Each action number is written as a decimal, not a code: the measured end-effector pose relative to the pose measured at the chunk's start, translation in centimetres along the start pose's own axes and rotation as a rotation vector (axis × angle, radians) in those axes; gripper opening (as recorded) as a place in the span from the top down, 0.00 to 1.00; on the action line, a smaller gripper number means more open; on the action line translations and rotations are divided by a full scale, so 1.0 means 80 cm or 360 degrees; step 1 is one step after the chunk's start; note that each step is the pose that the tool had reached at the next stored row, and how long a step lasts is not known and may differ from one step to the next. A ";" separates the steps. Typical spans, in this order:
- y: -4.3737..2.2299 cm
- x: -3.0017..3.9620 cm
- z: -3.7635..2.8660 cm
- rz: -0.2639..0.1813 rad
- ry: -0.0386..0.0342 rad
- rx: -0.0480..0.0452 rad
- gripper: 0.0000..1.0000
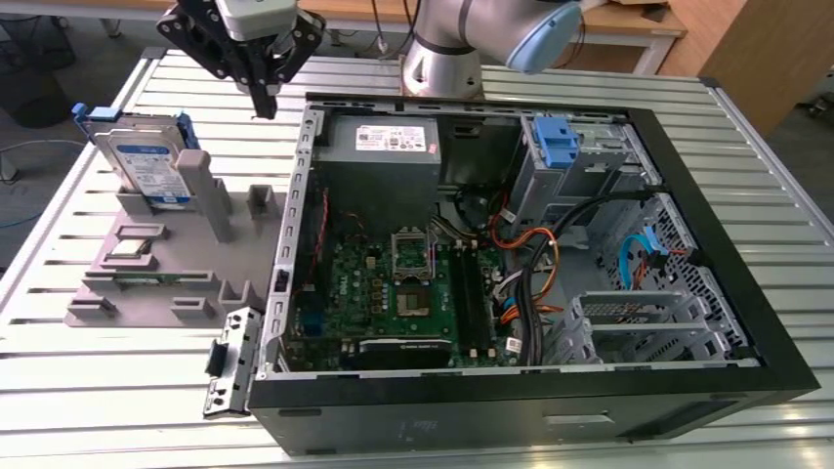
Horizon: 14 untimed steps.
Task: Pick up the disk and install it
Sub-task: 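Reach for the disk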
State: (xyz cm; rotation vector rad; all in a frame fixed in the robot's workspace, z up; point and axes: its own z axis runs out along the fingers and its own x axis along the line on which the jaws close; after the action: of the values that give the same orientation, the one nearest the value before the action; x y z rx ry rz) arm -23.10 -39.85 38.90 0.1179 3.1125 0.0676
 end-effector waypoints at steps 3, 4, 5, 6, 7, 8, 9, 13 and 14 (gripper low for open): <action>-0.0002 0.0018 0.0002 0.0000 0.0000 0.0000 0.90; -0.0002 0.0022 0.0001 0.0000 0.0000 0.0000 0.90; -0.0002 0.0023 0.0001 0.0000 0.0000 0.0000 0.90; -0.0002 0.0025 0.0002 0.0000 0.0000 0.0000 0.90; -0.0002 0.0026 0.0002 0.0000 0.0000 0.0000 0.90; -0.0002 0.0028 0.0002 0.0000 0.0000 0.0000 0.90; -0.0002 0.0030 0.0001 0.0000 0.0000 0.0000 0.90; -0.0003 0.0043 0.0002 0.0000 0.0000 0.0000 0.90; -0.0004 0.0048 0.0002 0.0000 0.0000 0.0000 0.90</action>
State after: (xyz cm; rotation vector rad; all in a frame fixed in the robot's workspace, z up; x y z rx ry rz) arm -23.48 -39.85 38.88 0.1180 3.1125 0.0677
